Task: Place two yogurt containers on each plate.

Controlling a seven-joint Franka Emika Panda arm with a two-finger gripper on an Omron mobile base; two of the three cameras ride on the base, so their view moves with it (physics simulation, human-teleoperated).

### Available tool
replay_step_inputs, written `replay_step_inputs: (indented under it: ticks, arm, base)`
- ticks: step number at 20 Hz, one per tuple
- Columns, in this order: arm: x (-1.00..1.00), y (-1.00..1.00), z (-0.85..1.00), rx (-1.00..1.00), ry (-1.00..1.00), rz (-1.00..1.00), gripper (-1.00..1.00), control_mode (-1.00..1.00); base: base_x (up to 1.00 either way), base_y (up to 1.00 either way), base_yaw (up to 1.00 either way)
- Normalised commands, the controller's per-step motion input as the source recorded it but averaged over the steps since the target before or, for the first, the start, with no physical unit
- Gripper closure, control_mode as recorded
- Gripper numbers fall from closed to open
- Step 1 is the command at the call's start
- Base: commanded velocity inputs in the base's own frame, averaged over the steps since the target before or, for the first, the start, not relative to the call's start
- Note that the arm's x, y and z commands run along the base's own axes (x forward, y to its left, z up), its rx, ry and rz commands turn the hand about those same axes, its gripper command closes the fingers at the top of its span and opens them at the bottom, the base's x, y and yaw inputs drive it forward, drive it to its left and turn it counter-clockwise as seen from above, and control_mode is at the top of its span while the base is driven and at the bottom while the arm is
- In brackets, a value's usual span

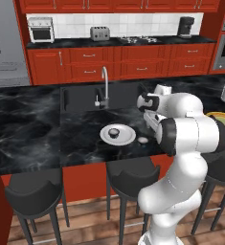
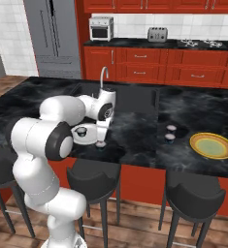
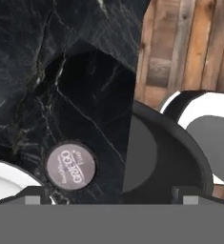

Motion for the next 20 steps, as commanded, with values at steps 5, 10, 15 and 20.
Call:
replay_step_inputs:
  ticks: [5,10,15,20]
  arm:
    - [0.0,0.0,-0.31,0.11,-0.15,-0.02,-1.0,-1.0]
    - [0.03,0.0,-0.31,0.11,-0.08,0.0,-1.0,-1.0]
    - [0.18,0.0,-0.18,0.17,0.0,0.04,-1.0,-1.0]
    - [0.25,0.0,-0.13,0.12,0.0,0.0,-1.0,-1.0]
  base:
    - [0.0,0.0,0.0]
    - [0.0,0.0,0.0]
    - [0.0,0.0,0.0]
    - [0.0,0.0,0.0]
